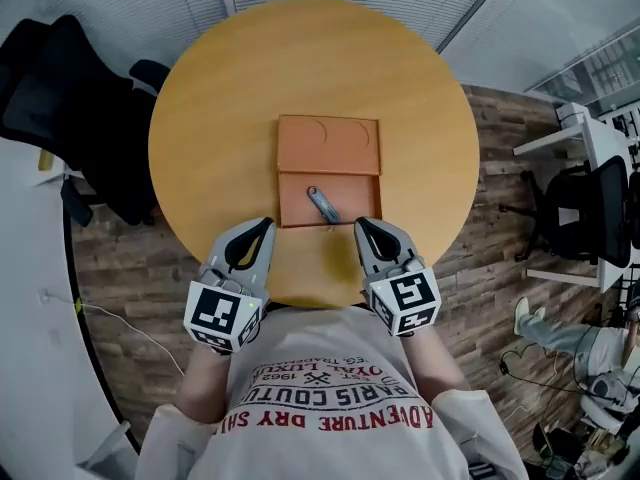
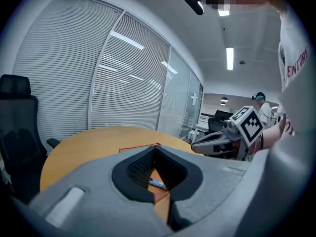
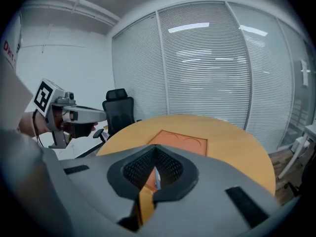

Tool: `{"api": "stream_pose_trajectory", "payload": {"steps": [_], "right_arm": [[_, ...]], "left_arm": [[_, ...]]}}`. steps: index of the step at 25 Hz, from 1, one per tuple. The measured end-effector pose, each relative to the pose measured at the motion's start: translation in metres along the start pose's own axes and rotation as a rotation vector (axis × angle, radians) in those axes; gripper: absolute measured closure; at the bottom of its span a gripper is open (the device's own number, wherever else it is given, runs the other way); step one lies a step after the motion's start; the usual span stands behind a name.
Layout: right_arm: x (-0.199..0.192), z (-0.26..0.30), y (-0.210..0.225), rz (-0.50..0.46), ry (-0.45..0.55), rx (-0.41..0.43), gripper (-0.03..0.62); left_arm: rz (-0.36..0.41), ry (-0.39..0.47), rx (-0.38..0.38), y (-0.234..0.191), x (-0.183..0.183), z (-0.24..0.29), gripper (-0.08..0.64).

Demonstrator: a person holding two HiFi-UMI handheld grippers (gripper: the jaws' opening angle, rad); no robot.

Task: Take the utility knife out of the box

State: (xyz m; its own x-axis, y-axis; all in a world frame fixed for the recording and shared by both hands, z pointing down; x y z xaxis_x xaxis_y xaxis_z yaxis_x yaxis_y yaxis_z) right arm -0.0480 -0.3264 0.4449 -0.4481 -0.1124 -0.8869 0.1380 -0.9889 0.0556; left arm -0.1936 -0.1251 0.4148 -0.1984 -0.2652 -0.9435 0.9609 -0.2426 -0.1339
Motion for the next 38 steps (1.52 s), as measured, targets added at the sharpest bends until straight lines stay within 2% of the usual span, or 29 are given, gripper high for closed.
{"api": "stream_pose_trajectory", "payload": {"steps": [4, 8, 11, 18, 21, 24, 28, 33, 38], "right_arm": [[0.001, 0.035, 0.004, -0.042, -0.098, 0.082, 0.584], [-0.011, 0.077, 0.007, -0.073, -0.278, 0.145, 0.582], [-0.023, 0.108, 0.007, -0.100, -0.390, 0.177, 0.529], [-0.043, 0.167, -0.001, -0.182, -0.574, 0.223, 0.435], [-0.051, 0.187, -0.002, -0.214, -0.642, 0.237, 0.418], [-0.059, 0.202, -0.004, -0.218, -0.695, 0.236, 0.390], [-0.066, 0.216, -0.008, -0.208, -0.744, 0.221, 0.388], [-0.068, 0.224, -0.017, -0.397, -0.807, 0.227, 0.405], [-0.067, 0.227, -0.011, -0.414, -0.807, 0.283, 0.440]], "left_arm": [[-0.043, -0.015, 0.093, -0.011, -0.006, -0.001, 0.566], [-0.068, -0.033, 0.132, -0.026, -0.016, 0.004, 0.566], [-0.088, -0.054, 0.152, -0.034, -0.026, 0.007, 0.565], [-0.138, -0.085, 0.199, -0.050, -0.045, 0.008, 0.566], [-0.152, -0.091, 0.224, -0.054, -0.049, 0.009, 0.565], [-0.166, -0.105, 0.243, -0.056, -0.052, 0.010, 0.566], [-0.200, -0.121, 0.267, -0.059, -0.060, 0.007, 0.566], [-0.214, -0.123, 0.285, -0.066, -0.064, 0.006, 0.566], [-0.209, -0.109, 0.290, -0.070, -0.061, 0.010, 0.566]]}}
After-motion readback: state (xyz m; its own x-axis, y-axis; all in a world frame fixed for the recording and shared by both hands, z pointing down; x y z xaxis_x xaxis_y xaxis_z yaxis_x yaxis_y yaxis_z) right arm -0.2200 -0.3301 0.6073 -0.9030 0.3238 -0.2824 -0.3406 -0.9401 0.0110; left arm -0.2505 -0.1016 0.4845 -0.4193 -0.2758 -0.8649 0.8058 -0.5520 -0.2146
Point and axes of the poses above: the fingertips, and each gripper's own axes: z forward along the fingers, y to its right, x out of its top, the point moved 10 cm from there along -z, backward along the fingers, and after that the axes turned 3 degrees about -x, right-handed, at the moved point
